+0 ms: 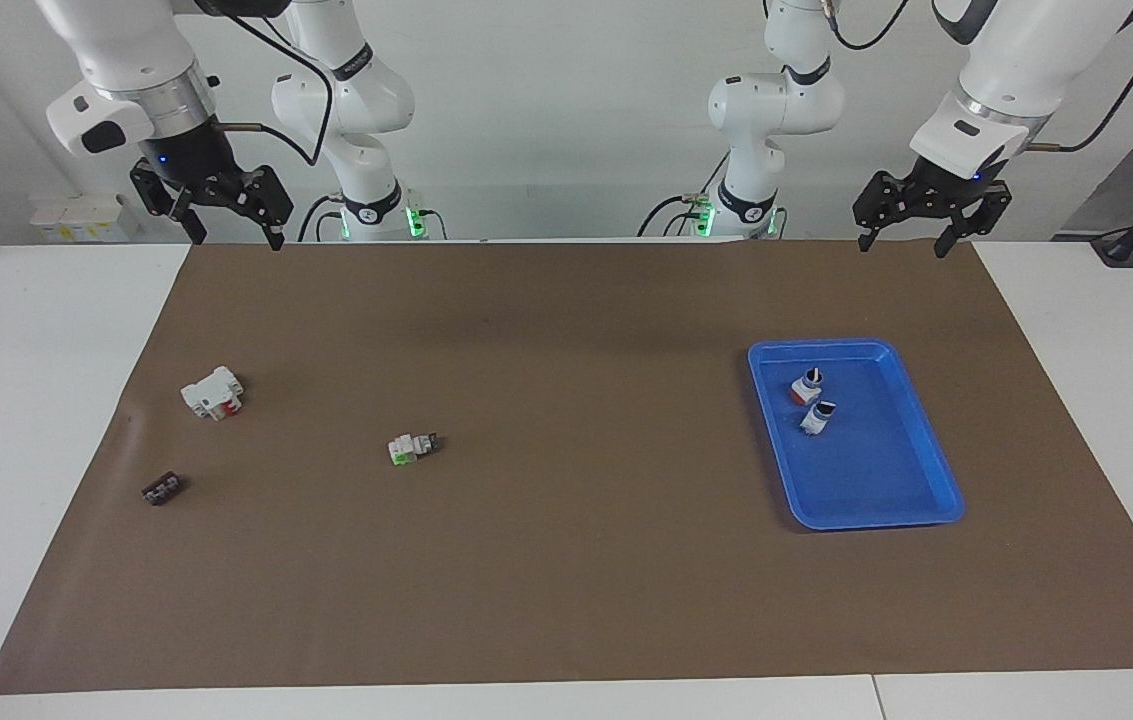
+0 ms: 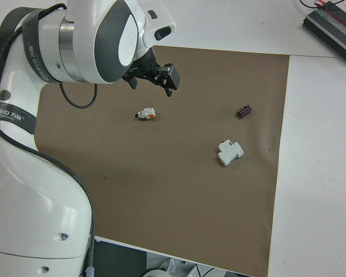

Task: Turn and place switch with both arms
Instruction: 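Reach the right gripper toward the small white switch mid-table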

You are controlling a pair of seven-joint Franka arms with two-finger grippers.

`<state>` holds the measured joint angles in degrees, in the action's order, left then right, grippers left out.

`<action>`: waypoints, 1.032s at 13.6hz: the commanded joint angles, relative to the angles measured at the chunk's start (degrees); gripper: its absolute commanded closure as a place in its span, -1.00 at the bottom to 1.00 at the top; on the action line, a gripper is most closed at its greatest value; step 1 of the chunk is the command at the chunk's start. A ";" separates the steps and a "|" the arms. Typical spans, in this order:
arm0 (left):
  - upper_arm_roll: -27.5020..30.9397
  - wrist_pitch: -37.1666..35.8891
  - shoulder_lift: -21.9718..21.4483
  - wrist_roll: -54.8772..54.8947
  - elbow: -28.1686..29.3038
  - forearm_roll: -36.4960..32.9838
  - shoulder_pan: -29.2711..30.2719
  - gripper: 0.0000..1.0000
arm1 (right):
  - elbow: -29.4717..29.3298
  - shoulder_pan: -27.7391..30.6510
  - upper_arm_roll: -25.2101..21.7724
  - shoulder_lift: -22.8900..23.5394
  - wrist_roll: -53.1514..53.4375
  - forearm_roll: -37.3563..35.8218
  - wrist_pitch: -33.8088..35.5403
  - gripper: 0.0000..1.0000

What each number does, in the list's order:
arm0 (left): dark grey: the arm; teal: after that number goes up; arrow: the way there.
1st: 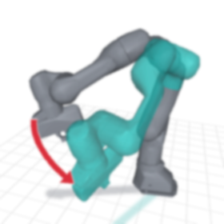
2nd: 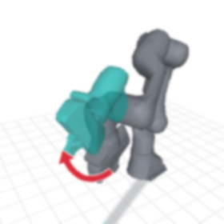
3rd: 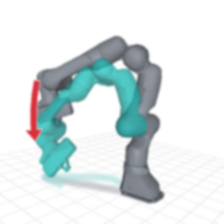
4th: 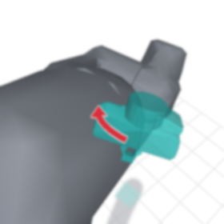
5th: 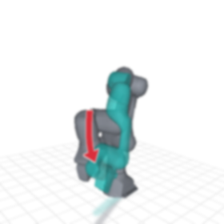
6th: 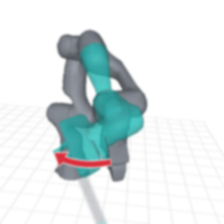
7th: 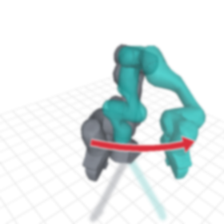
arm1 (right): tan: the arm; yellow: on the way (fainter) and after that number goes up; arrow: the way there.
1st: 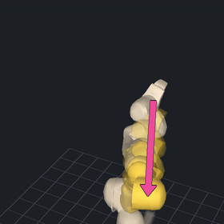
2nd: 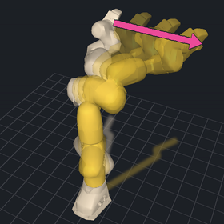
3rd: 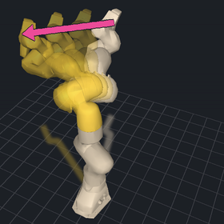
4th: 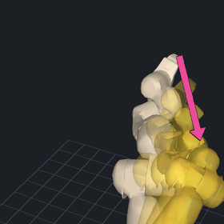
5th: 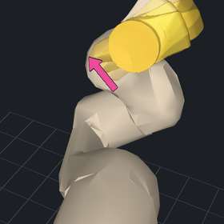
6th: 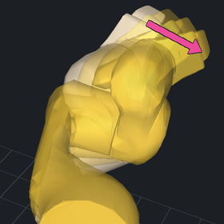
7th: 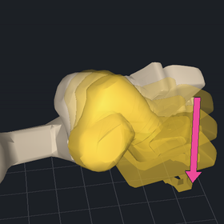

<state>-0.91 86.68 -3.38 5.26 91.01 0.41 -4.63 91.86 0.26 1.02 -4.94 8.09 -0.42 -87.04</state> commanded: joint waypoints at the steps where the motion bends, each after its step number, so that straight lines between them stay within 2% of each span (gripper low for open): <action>1: -0.23 -0.20 -0.75 0.71 1.01 -0.67 0.59 -1.00 | 0.96 0.00 0.04 -1.04 -0.27 -0.19 -0.33 -1.00; 3: -0.23 -0.11 -0.75 0.71 1.10 -0.67 0.59 -1.00 | 0.87 0.09 -0.05 -2.61 2.97 0.07 1.16 -1.00; 7: -0.23 -0.20 -0.75 0.71 1.10 -0.67 0.59 -1.00 | 2.09 0.44 -0.58 -4.63 2.02 -0.28 0.65 -1.00; 9: -0.23 -0.20 -0.75 0.71 1.10 -0.67 0.59 -1.00 | 3.93 0.53 -0.49 -4.12 9.96 -0.19 -1.81 -1.00; 11: -0.32 0.24 -0.75 0.89 1.10 -0.67 -0.28 -1.00 | 7.97 -0.78 0.21 -2.63 26.82 -0.11 -9.95 -1.00; 12: -0.49 -0.20 -0.75 0.89 1.10 -0.67 -0.29 -1.00 | 10.51 -3.23 0.21 -1.31 32.11 -0.11 -14.69 -1.00; 13: -0.41 -0.11 -0.75 0.80 1.10 -0.67 -0.11 -1.00 | 14.02 -4.29 0.21 -0.78 36.95 -0.11 -21.01 -1.00; 14: -0.32 -0.20 -0.75 0.80 1.10 -0.67 0.50 -1.00 | 16.49 -4.57 0.21 -0.16 39.52 -0.11 -24.46 -1.00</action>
<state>-1.34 86.66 -3.38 5.42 91.22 0.41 -4.74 102.75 -3.45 1.06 -5.43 41.20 -0.41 -104.63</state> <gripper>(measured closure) 0.000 0.000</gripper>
